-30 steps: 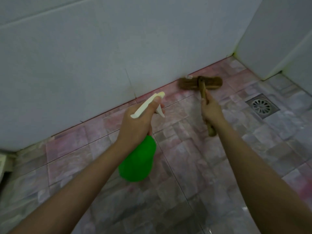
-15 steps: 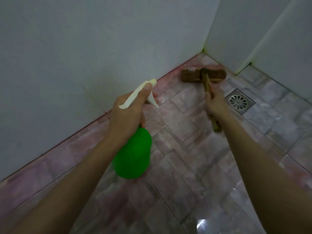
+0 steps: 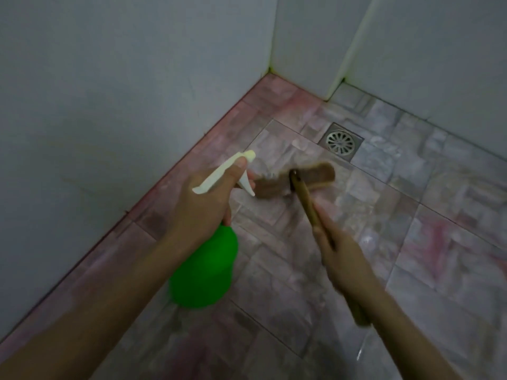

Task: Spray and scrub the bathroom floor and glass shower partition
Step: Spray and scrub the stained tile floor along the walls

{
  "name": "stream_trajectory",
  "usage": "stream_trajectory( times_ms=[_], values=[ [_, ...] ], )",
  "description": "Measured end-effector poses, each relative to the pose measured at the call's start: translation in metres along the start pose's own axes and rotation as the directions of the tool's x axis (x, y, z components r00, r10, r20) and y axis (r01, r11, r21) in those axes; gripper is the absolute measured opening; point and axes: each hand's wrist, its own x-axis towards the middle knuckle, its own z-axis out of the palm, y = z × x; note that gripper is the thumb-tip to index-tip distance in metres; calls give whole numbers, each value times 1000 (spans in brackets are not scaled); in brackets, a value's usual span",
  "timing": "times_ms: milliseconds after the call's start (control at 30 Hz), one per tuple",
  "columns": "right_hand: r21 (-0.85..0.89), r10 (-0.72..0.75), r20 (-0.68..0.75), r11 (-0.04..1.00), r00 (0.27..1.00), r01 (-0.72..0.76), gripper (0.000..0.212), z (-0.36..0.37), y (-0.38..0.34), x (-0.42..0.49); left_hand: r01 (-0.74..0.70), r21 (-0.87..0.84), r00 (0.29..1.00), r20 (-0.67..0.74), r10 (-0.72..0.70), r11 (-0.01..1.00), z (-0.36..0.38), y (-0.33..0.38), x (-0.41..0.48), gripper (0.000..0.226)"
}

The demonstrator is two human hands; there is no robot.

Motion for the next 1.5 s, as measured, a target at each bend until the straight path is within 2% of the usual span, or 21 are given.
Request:
stream_trajectory(
  times_ms=[67,233,333,400,467,567,633,700,800,900,1067,1133,1267,1333,1400,1500],
  values=[
    [-31,35,-20,999,999,-36,47,2,2,-12,12,20,998,61,-14,1000,0,0,0,42],
    [74,101,-110,993,989,-94,47,-4,-10,70,0,79,986,164,-13,997,-1,4,2,37],
    [47,123,-102,992,987,-119,49,7,-1,-16,-9,85,976,216,-10,996,-4,10,1,36],
    [18,222,-46,975,974,-221,52,17,-6,-102,-15,86,968,249,-7,996,-7,12,-3,34],
    [-1,276,7,961,961,-276,53,17,-17,-138,-6,95,959,283,-21,995,-8,11,-10,42],
    [21,222,-41,975,974,-222,48,16,-8,-86,-1,120,952,304,-36,993,-8,7,-23,49],
    [25,204,-100,979,974,-203,46,9,-2,-37,-5,120,950,312,-32,993,-9,1,-33,48],
    [31,204,-114,979,972,-201,47,3,7,-31,-10,108,948,318,-25,994,-8,-6,-43,44],
    [51,232,-111,972,966,-228,49,8,21,-125,-2,90,955,295,-24,996,-4,-13,-60,37],
    [33,335,-78,942,939,-333,51,13,18,-207,4,94,962,273,-30,996,0,-18,-77,34],
    [55,245,-136,969,960,-239,48,0,40,-120,-30,152,949,314,-20,988,10,-24,-103,40],
    [112,254,-115,964,960,-242,47,-9,44,-116,-43,173,947,322,-15,984,13,-25,-110,44],
    [74,325,-127,945,937,-318,53,7,51,-248,-59,191,947,322,-6,980,19,-23,-128,44],
    [115,359,-137,931,923,-346,54,12,48,-287,-47,219,941,336,-30,974,26,-23,-137,43],
    [127,378,-110,922,919,-365,51,8,58,-259,-51,242,928,370,-43,969,36,-25,-145,42],
    [113,359,-184,933,915,-343,47,-9,77,-204,-73,262,901,431,-49,962,50,-27,-155,42]
  ],
)
